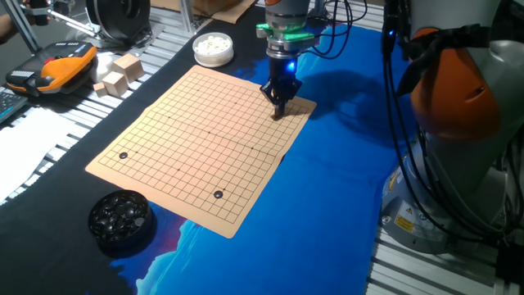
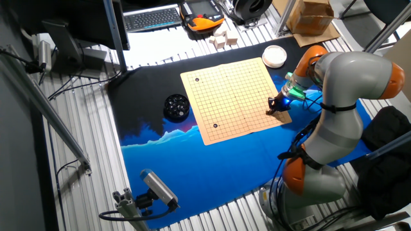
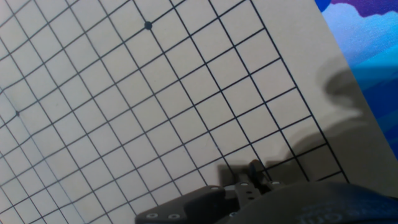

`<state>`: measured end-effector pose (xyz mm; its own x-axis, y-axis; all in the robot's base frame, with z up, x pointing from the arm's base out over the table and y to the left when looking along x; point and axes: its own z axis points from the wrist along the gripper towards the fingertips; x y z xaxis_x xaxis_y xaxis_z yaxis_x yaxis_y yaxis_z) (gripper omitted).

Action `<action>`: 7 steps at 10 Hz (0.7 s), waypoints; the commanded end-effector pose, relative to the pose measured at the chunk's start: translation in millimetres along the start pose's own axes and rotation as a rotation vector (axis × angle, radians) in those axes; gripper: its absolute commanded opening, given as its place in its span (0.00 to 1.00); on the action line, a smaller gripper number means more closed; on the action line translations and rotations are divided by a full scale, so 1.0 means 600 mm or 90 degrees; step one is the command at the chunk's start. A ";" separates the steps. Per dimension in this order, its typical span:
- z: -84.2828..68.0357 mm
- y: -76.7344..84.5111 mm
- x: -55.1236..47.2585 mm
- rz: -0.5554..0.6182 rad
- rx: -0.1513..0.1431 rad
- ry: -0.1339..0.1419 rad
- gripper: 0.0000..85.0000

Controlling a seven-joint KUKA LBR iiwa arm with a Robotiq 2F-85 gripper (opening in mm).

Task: Play the first move as black on the 3-4 point in the upper right corner of the Go board

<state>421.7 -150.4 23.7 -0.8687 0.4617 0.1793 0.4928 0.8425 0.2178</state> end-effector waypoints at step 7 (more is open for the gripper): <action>0.000 0.000 0.000 0.002 0.004 -0.002 0.00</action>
<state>421.8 -150.4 23.4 -0.8673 0.4652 0.1772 0.4952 0.8425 0.2120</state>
